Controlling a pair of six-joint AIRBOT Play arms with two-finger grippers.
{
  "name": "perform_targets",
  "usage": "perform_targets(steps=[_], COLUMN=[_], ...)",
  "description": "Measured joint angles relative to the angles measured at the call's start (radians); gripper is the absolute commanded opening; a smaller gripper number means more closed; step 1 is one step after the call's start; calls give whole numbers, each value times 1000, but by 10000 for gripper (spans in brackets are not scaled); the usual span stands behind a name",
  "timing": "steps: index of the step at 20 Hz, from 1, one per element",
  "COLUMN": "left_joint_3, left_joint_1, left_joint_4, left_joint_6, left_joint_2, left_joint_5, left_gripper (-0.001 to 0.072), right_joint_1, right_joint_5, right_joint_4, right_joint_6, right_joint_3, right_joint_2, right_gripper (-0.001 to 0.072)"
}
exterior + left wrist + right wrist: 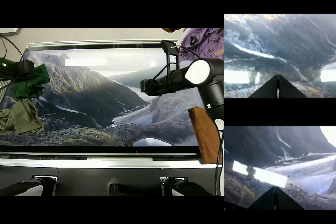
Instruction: Fold the clothes and pants, and hang the long-sleeved shirts on hangers.
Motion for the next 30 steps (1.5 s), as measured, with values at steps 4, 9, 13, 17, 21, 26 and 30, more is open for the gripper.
perform_targets(steps=[4, 9, 13, 17, 21, 26, 30], left_joint_3=[0, 0, 0, 0, 0, 0, -69], left_joint_1=[0, 0, 0, 0, 0, 1, 53], left_joint_4=[0, 0, 0, 0, 0, 12, 182], left_joint_6=[0, 0, 0, 0, 0, -34, -93], left_joint_2=[0, 0, 0, 0, 0, -2, -10], left_joint_5=[0, 0, 0, 0, 0, -13, -47], left_gripper=[20, 20, 20, 20, 20, 720, 720], right_joint_1=[0, 0, 0, 0, 0, 0, 0], right_joint_5=[0, 0, 0, 0, 0, 0, -1], right_joint_4=[0, 0, 0, 0, 0, 0, 0], right_joint_6=[0, 0, 0, -1, -1, -1, -1], right_joint_3=[0, 0, 0, 0, 0, 0, 0], right_joint_2=[0, 0, 0, 0, 0, 0, 0], right_gripper=[28, 28, 28, 28, 28, 28, 28])
